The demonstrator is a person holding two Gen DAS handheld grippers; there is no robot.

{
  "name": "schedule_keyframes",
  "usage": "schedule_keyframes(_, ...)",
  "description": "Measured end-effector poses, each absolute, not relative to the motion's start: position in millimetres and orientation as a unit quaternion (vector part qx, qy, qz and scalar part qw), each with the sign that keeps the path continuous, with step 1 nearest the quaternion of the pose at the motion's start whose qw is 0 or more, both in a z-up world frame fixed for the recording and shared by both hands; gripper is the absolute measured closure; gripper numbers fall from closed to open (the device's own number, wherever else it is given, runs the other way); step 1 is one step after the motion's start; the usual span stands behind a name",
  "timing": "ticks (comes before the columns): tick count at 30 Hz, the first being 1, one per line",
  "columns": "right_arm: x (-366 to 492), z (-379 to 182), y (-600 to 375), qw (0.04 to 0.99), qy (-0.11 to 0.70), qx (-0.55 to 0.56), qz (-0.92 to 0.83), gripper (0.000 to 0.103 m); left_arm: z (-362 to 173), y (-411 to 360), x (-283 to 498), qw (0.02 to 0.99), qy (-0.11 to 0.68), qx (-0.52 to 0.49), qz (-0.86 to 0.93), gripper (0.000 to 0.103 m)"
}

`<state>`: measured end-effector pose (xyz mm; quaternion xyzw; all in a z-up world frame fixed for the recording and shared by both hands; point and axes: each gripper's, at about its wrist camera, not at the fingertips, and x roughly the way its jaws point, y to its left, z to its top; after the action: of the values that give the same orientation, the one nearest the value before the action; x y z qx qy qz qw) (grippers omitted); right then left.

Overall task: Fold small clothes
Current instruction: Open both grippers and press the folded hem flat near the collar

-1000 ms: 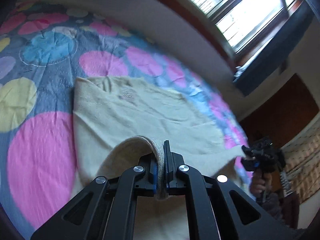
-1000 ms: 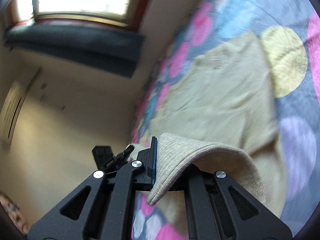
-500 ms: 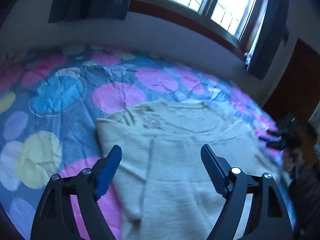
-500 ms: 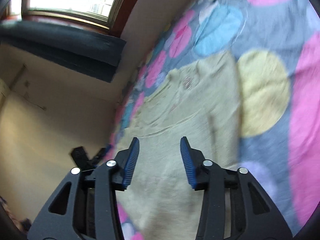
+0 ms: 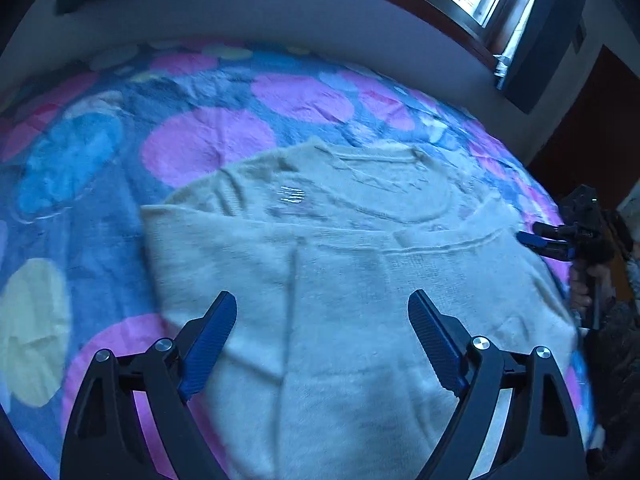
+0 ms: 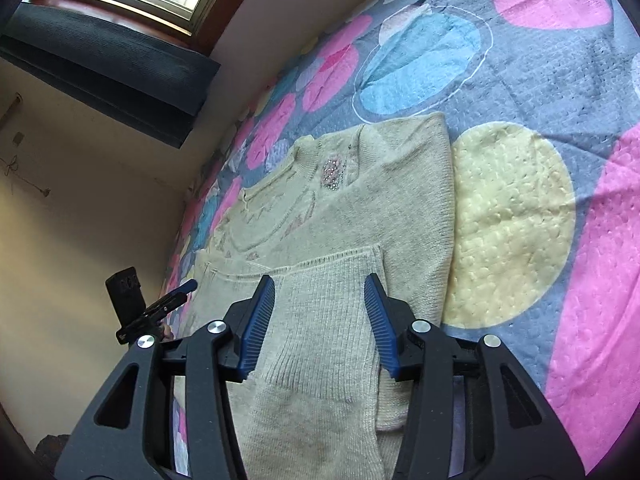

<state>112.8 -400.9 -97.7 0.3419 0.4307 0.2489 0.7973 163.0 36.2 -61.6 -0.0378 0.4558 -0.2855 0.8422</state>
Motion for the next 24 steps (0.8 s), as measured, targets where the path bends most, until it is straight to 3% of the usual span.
schedule_keyframes(9, 110.4, -91.1, -405.0, 0.809, 0.424, 0.326, 0.243, 0.056, -69.9, 26.7, 182.8, 0.823, 0.477, -0.055, -0.304, 0.018)
schedule_keyframes(13, 112.6, -91.9, -403.4, 0.811, 0.427, 0.319, 0.242, 0.056, -66.0, 23.5, 176.9, 0.823, 0.472, -0.045, -0.313, 0.032)
schedule_keyframes(18, 117.1, -92.3, -402.2, 0.814, 0.424, 0.316, 0.24, 0.057, -70.0, 14.5, 174.6, 0.818, 0.475, -0.023, -0.322, 0.032)
schedule_keyframes(22, 118.3, -92.3, -396.1, 0.82, 0.43, 0.294, 0.238, 0.064, -72.5, 13.7, 177.4, 0.82, 0.473, -0.032, -0.319, 0.056)
schedule_keyframes(24, 118.1, -89.9, -394.4, 0.826, 0.433, 0.277, 0.231, 0.068, -74.0, 12.1, 177.4, 0.823, 0.474, -0.025, -0.312, 0.06)
